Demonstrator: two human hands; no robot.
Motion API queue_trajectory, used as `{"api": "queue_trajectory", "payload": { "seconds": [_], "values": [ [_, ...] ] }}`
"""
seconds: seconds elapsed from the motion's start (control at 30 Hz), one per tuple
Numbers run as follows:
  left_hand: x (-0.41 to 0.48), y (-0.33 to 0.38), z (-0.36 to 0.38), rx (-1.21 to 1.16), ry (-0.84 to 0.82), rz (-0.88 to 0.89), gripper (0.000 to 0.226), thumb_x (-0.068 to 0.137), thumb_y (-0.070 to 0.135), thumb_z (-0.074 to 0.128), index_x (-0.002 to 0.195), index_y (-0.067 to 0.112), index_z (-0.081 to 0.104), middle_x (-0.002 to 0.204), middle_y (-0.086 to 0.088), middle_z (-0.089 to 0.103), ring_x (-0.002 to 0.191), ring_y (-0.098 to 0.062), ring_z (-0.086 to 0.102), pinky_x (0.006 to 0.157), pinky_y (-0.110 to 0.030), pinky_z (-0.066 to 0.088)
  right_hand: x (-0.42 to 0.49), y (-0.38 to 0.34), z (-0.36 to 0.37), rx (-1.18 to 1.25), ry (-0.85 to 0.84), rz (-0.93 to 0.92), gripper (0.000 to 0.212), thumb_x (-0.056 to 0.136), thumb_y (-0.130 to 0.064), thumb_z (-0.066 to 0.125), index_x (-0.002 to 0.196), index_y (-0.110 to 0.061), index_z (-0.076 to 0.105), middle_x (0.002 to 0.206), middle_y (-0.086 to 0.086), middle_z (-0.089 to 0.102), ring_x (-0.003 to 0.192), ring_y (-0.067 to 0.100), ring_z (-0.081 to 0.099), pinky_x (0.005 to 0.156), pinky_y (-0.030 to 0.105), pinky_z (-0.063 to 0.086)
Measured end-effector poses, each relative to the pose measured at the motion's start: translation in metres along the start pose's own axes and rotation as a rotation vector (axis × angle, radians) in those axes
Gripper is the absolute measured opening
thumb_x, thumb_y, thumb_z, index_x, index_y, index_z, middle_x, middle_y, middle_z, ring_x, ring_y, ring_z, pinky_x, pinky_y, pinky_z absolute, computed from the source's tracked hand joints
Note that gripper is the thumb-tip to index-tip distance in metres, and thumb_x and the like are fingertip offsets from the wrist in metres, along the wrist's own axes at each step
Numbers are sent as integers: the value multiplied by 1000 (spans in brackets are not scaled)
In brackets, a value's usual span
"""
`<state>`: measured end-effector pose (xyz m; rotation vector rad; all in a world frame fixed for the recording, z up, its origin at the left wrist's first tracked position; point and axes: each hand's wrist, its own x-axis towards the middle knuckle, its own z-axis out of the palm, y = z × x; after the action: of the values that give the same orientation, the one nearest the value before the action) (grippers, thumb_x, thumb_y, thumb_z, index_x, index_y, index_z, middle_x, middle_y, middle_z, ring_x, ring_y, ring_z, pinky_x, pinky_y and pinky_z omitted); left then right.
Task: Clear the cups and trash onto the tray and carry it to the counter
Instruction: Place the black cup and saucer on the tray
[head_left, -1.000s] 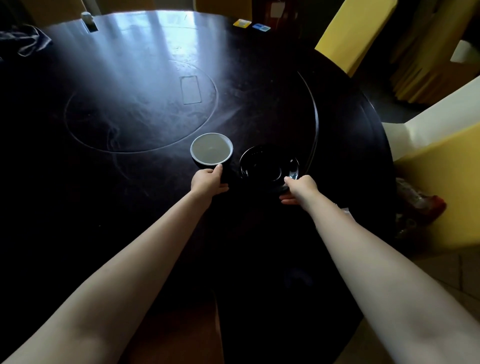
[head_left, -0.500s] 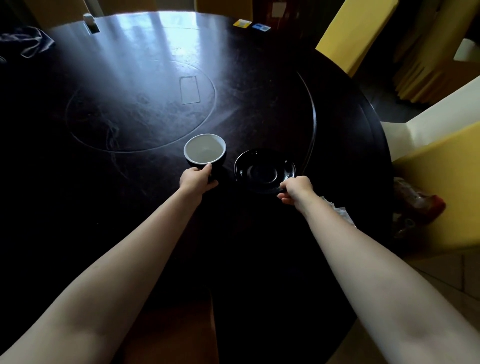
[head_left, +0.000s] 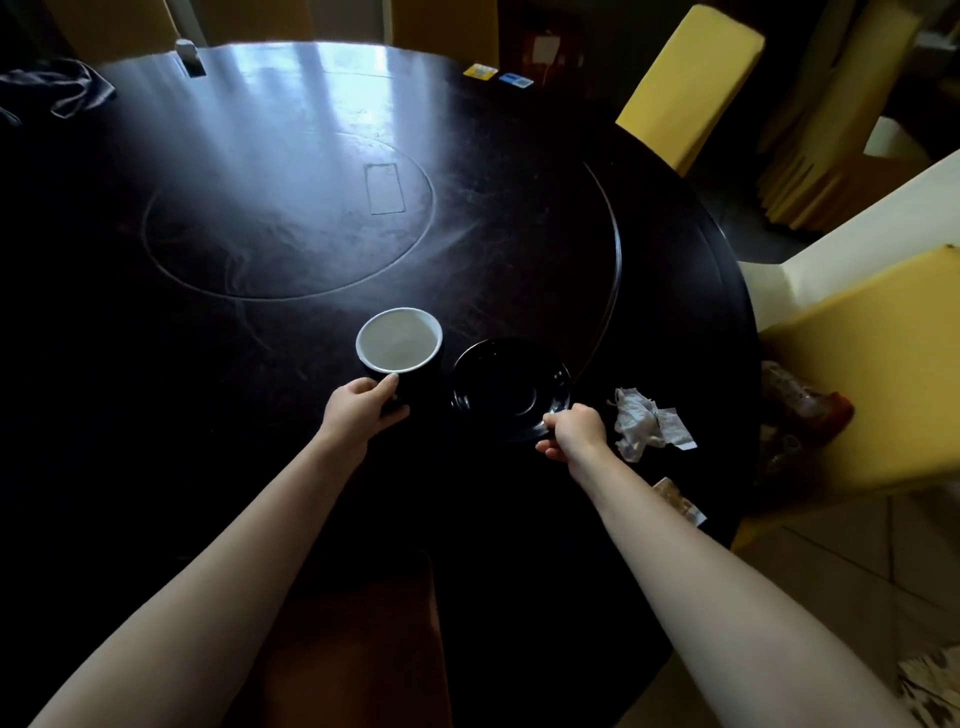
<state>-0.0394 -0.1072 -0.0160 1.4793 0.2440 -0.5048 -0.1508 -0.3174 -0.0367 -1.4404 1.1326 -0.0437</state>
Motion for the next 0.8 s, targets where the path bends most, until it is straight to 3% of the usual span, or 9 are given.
{"api": "queue_trajectory", "payload": {
  "seconds": [0.23,0.4,0.7,0.8],
  "values": [
    [-39,-15,-49,34,-10,37,28,86,18,61,61,7,55,73,-6,56,60,-7,65,76,-30,57,-48,36,16,-42,-85,-34,7,85,-5,50,82,-11,48,92,14,56,41,14,54,29,15,35],
    [-64,-15,-92,13,-24,51,25,87,17,59,67,2,54,77,-9,54,67,-10,62,76,-29,58,-96,67,35,-85,-199,-103,20,87,-2,49,70,-12,45,68,6,54,28,6,47,27,14,32],
    [-114,-18,-180,97,28,43,19,88,16,57,92,-2,57,92,-20,55,68,-19,67,75,-25,56,-184,126,48,-145,-446,-34,5,87,2,50,87,-2,53,66,8,54,28,10,46,27,16,33],
    [-123,-21,-184,127,23,26,22,87,19,57,91,-3,59,94,-22,59,72,-21,67,86,-35,52,-194,141,44,-158,-442,-1,5,87,3,50,87,0,53,66,8,54,30,10,46,28,15,33]
  ]
}}
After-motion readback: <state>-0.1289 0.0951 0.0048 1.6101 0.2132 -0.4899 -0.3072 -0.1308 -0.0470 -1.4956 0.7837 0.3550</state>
